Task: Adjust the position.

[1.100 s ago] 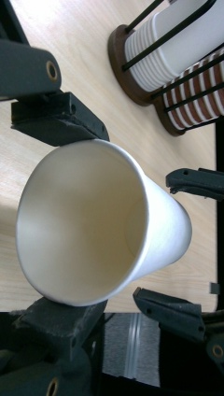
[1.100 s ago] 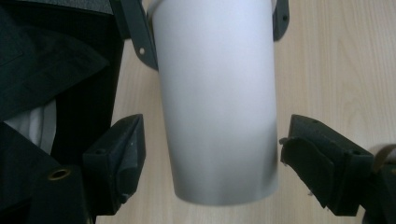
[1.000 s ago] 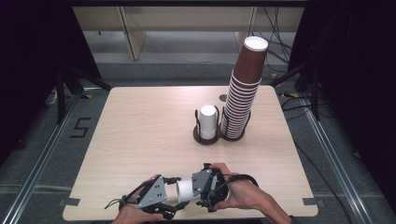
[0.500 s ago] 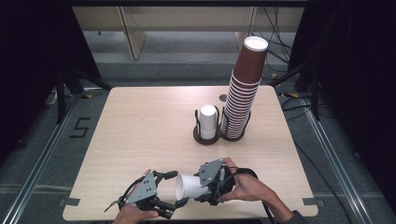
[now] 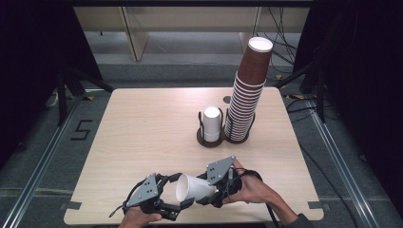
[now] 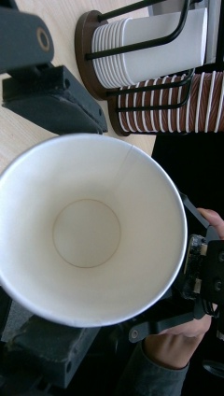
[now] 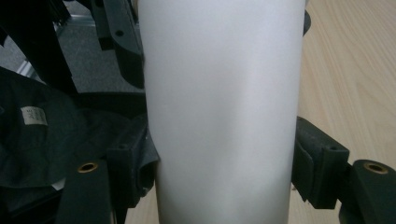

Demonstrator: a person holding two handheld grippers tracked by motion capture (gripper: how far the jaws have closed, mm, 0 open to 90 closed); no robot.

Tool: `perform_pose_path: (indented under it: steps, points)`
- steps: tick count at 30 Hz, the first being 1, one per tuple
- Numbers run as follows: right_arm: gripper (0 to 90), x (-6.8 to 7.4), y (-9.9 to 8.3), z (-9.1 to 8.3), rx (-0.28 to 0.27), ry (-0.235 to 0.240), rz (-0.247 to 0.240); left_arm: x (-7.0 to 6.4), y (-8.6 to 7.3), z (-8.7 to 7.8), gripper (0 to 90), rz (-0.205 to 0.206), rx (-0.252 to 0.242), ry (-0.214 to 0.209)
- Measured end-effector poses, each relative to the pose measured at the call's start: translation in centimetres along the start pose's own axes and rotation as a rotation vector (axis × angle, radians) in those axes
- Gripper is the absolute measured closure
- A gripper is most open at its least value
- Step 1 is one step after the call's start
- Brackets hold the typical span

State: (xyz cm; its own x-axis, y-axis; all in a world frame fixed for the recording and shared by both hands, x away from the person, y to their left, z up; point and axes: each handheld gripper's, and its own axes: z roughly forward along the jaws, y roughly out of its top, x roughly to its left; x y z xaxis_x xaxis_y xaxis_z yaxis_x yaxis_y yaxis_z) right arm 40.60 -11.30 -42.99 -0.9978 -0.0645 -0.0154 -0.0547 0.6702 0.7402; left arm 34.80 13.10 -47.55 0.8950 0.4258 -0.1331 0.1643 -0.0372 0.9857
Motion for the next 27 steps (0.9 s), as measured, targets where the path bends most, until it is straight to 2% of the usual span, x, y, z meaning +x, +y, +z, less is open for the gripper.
perform_pose_path:
  steps: [3, 4, 6, 7, 8, 10, 11, 12, 14, 17, 18, 19, 20, 21, 22, 23, 24, 25, 27]
  points:
    - [32.0, 0.0, -0.1, 0.4, 0.007, 0.004, 0.007, 0.0, 0.1, 0.0, 20.2, 0.003, 0.006, -0.011]
    - [31.9, 0.0, -0.1, 0.5, 0.010, 0.011, 0.011, 0.0, 0.1, 0.0, 20.2, 0.011, -0.002, -0.020]
    - [30.3, 0.0, -0.3, 0.7, 0.019, 0.006, 0.034, 0.0, 0.2, 0.0, 21.9, 0.032, 0.017, -0.015]
    - [22.6, 0.0, -0.4, 0.8, 0.049, -0.024, 0.049, -0.1, 0.3, -0.1, 22.6, 0.039, 0.045, -0.003]
    - [22.6, 0.0, -0.4, 0.8, 0.049, -0.024, 0.049, -0.1, 0.3, -0.1, 22.7, 0.039, 0.045, -0.003]
    - [21.3, 0.0, -0.4, 0.6, 0.086, -0.057, 0.039, -0.1, 0.5, -0.2, 22.8, 0.048, 0.061, 0.008]
    - [21.6, 0.1, -0.4, 0.5, 0.098, -0.080, 0.029, -0.2, 0.5, -0.1, 22.9, 0.049, 0.059, 0.005]
    - [21.6, 0.1, -0.4, 0.5, 0.098, -0.080, 0.029, -0.2, 0.5, -0.1, 22.8, 0.049, 0.059, 0.005]
    - [27.3, 0.4, -0.5, 0.5, 0.124, -0.085, 0.013, -0.2, 0.7, -0.2, 22.8, 0.057, 0.086, 0.026]
    - [30.5, 0.7, -0.6, 0.7, 0.139, -0.073, 0.000, -0.3, 0.6, -0.1, 22.7, 0.054, 0.097, 0.021]
    - [33.8, 0.6, -0.7, 0.9, 0.145, -0.082, -0.020, -0.3, 0.6, -0.1, 22.3, 0.045, 0.094, 0.020]
    - [34.6, 0.8, -0.8, 1.0, 0.154, -0.079, 0.015, -0.4, 0.6, 0.0, 21.0, 0.040, 0.088, 0.023]
    - [34.8, 0.8, -0.8, 1.0, 0.137, -0.068, 0.017, -0.3, 0.6, 0.1, 20.0, 0.022, 0.065, 0.025]
    - [34.8, 0.8, -0.8, 1.0, 0.137, -0.068, 0.017, -0.3, 0.6, 0.1, 18.8, 0.022, 0.065, 0.025]
    - [35.0, 0.3, -1.0, 0.9, 0.094, -0.045, -0.001, -0.3, 0.5, 0.1, 17.3, -0.001, 0.039, 0.030]
    - [35.0, 0.3, -1.1, 0.7, 0.067, -0.045, 0.031, 0.0, 0.4, 0.0, 15.6, -0.033, 0.012, 0.034]
    - [35.0, 0.3, -1.1, 0.7, 0.067, -0.045, 0.031, 0.0, 0.4, 0.0, 13.5, -0.033, 0.012, 0.034]
    - [35.1, 0.1, -1.2, 0.3, -0.007, -0.014, 0.058, 0.1, 0.3, 0.0, 13.2, -0.066, -0.003, 0.044]
    - [35.1, 0.0, -1.3, 0.2, -0.014, -0.018, 0.059, 0.1, 0.2, 0.1, 12.6, -0.078, -0.009, 0.047]
